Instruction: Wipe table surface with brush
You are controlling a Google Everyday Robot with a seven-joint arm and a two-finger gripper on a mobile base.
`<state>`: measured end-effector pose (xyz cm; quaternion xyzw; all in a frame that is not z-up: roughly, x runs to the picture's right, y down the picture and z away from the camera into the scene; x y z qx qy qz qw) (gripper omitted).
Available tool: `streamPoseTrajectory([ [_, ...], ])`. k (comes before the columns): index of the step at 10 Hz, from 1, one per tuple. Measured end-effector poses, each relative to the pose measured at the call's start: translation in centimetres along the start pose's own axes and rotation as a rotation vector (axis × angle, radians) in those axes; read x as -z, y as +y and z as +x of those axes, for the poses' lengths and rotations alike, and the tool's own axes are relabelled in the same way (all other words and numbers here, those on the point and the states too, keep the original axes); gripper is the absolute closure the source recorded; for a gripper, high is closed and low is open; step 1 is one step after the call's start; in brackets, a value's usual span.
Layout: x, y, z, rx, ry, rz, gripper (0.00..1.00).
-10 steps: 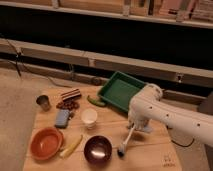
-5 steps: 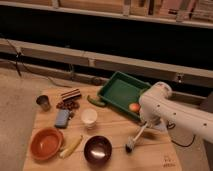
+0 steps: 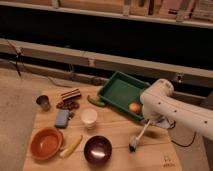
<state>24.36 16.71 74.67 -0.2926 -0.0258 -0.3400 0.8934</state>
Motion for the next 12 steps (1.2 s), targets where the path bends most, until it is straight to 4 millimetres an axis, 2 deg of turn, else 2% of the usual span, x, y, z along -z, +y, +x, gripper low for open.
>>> streamPoseTrajectory([
  [2, 0.0, -1.5, -1.5, 0.023, -0.014, 0.003, 1.00],
  [3, -0.2, -2.7, -3.0, 0.043, -0.036, 0.005, 1.00],
  [7, -1.2, -3.9, -6.2, 0.081, -0.112, 0.004, 1.00],
  [9, -0.9, -3.3, -6.8, 0.090, -0.148, 0.004, 1.00],
  [12, 0.3, -0.7, -6.8, 0.097, -0.195, 0.006, 1.00],
])
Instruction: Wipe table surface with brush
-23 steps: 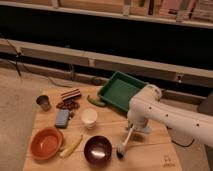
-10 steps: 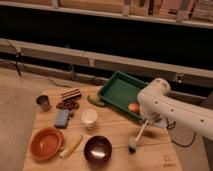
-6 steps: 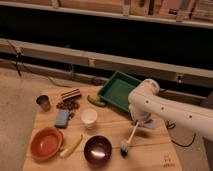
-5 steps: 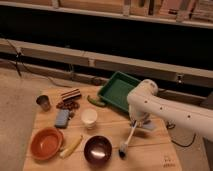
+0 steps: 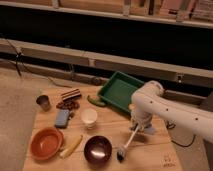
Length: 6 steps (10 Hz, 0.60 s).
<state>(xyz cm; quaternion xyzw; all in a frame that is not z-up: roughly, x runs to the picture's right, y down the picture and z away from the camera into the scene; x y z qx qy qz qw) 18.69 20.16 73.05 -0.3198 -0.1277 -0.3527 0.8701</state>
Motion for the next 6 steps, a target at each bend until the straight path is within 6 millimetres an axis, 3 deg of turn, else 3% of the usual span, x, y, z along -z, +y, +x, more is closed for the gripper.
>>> streamPoseTrajectory([
  [2, 1.2, 2.8, 0.1, -0.006, -0.009, -0.011, 1.00],
  [6, 2.3, 8.4, 3.9, -0.113, 0.032, -0.089, 1.00],
])
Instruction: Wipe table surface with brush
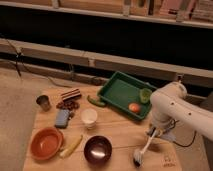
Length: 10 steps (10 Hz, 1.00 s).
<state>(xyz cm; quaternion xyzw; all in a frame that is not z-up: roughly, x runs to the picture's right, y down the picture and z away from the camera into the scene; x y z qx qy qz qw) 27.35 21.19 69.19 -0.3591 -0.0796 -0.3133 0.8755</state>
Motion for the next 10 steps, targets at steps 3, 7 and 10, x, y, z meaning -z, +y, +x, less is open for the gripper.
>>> streamPoseTrajectory([
  [3, -0.4, 0.7, 3.9, -0.090, 0.088, -0.054, 1.00],
  [7, -0.4, -3.7, 7.9, -0.131, 0.177, -0.081, 1.00],
  [10, 0.0, -6.9, 9.5, -0.149, 0.183, -0.061, 1.00],
])
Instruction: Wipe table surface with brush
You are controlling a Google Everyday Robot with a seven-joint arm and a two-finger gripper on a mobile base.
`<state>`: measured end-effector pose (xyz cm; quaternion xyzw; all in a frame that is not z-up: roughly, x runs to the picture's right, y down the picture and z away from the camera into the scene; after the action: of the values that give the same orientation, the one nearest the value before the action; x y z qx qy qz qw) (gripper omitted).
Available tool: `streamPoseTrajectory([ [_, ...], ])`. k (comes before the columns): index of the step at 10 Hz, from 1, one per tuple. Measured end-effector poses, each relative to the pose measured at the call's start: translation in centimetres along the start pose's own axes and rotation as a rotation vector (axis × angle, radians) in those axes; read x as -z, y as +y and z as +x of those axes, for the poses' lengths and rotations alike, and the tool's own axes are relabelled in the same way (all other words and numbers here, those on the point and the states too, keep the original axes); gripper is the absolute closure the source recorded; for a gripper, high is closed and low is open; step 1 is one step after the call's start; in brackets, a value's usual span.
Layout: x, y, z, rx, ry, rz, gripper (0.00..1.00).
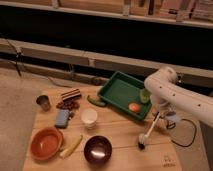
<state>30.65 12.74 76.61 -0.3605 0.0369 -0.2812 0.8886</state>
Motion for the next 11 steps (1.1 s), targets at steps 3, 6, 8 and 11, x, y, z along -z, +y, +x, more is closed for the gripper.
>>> streamPoseTrajectory([
  [3, 1.0, -2.1, -1.8, -0.013, -0.038, 0.049, 1.00],
  [6, 2.4, -4.9, -5.8, 0.012, -0.094, 0.102, 1.00],
  [8, 2.8, -6.1, -8.8, 0.044, -0.161, 0.125, 1.00],
  [11, 2.3, -4.4, -12.1, 0.093, -0.257, 0.131, 1.00],
])
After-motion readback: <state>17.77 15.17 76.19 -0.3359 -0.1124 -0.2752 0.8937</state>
